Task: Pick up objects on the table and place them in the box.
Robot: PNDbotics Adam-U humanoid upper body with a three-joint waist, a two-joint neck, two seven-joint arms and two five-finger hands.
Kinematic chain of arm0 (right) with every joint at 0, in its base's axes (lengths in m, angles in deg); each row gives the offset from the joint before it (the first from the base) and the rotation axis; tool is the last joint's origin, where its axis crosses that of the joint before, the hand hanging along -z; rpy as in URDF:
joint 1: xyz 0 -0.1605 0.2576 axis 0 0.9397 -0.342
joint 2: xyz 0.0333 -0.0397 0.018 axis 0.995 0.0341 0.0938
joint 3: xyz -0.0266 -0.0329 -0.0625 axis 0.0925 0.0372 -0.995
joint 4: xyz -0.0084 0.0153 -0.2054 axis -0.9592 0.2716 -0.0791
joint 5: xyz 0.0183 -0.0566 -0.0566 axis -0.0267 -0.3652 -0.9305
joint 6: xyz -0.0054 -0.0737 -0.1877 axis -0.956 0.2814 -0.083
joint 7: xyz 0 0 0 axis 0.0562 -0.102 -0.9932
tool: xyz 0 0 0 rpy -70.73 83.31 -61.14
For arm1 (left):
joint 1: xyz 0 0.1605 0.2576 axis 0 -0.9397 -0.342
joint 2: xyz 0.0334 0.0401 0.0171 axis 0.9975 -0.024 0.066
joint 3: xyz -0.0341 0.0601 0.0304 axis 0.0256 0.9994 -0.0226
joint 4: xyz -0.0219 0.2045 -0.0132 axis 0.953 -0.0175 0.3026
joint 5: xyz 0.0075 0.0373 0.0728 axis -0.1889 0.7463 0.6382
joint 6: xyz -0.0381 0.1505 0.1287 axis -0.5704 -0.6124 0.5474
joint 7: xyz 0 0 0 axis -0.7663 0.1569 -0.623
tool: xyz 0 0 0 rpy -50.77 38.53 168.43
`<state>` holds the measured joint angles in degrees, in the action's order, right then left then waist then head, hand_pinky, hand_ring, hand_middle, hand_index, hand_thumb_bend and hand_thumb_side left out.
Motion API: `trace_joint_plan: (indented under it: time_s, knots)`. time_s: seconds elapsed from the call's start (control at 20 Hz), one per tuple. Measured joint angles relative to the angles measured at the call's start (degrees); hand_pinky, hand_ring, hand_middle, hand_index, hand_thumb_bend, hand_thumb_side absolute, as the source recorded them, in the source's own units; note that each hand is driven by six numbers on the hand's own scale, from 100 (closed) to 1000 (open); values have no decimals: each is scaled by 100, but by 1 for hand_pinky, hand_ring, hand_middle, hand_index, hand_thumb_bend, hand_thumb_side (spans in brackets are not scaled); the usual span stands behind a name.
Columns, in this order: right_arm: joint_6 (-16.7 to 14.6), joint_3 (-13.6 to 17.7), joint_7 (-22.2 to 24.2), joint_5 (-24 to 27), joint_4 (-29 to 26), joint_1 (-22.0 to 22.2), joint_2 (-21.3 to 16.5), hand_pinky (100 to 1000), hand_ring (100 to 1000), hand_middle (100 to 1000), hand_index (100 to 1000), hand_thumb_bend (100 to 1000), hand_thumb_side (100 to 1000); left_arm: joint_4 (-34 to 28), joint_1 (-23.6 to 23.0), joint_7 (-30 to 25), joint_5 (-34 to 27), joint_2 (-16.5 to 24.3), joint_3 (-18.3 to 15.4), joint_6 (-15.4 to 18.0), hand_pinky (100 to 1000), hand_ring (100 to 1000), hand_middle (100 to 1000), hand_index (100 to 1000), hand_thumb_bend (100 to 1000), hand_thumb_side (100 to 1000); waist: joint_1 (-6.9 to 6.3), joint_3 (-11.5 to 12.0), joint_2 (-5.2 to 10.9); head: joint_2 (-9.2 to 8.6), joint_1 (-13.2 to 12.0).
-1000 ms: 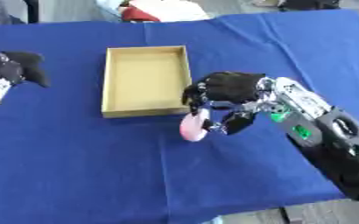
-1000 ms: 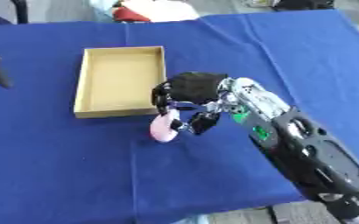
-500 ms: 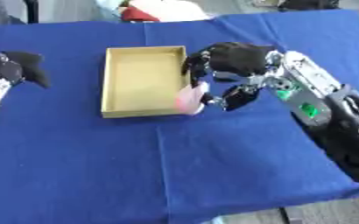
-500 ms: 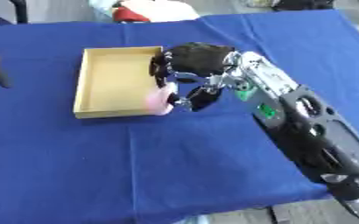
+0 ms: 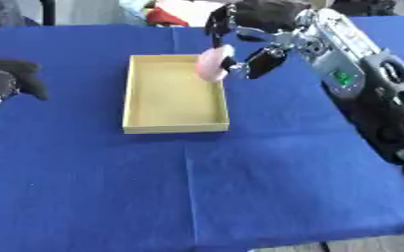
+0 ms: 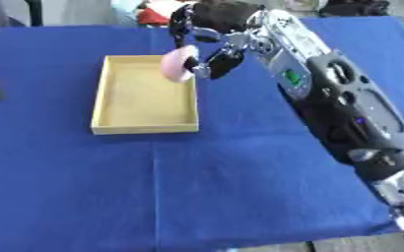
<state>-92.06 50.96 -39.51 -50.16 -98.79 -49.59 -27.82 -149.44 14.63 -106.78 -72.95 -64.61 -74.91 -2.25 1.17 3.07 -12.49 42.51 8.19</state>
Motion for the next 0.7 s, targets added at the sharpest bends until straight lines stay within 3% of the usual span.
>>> trace_joint_plan:
  time_s: [0.3, 0.4, 0.45, 0.6, 0.65, 0.7]
  knots:
    - [76, 334, -525, -779, 1290, -193, 537, 730, 758, 764, 549, 100, 100, -24, 152, -92, -55, -75, 91, -12, 718, 594, 566, 781, 100, 772, 20, 278, -78, -59, 231]
    - [94, 461, -725, -1065, 1647, -239, 705, 740, 766, 775, 691, 100, 100, -34, 179, -118, -64, -84, 108, -15, 718, 594, 566, 781, 100, 772, 29, 336, -97, -79, 291]
    - [95, 513, -817, -1211, 1789, -263, 781, 747, 772, 779, 746, 100, 134, -34, 194, -128, -72, -84, 118, -15, 718, 594, 565, 781, 100, 771, 30, 359, -98, -79, 314]
    - [96, 610, -1039, -1658, 2030, -333, 954, 765, 790, 799, 897, 282, 461, -35, 203, -143, -91, -86, 136, -23, 718, 594, 565, 782, 100, 773, 30, 378, -101, -80, 350]
    - [96, 629, -1096, -1792, 2058, -357, 996, 765, 790, 798, 900, 290, 471, -35, 203, -144, -98, -86, 137, -24, 718, 594, 565, 782, 100, 773, 30, 379, -102, -80, 354]
    - [95, 646, -1144, -1908, 2059, -374, 1030, 772, 796, 805, 928, 395, 575, -35, 204, -145, -100, -87, 137, -24, 718, 594, 565, 781, 100, 774, 31, 379, -103, -80, 354]
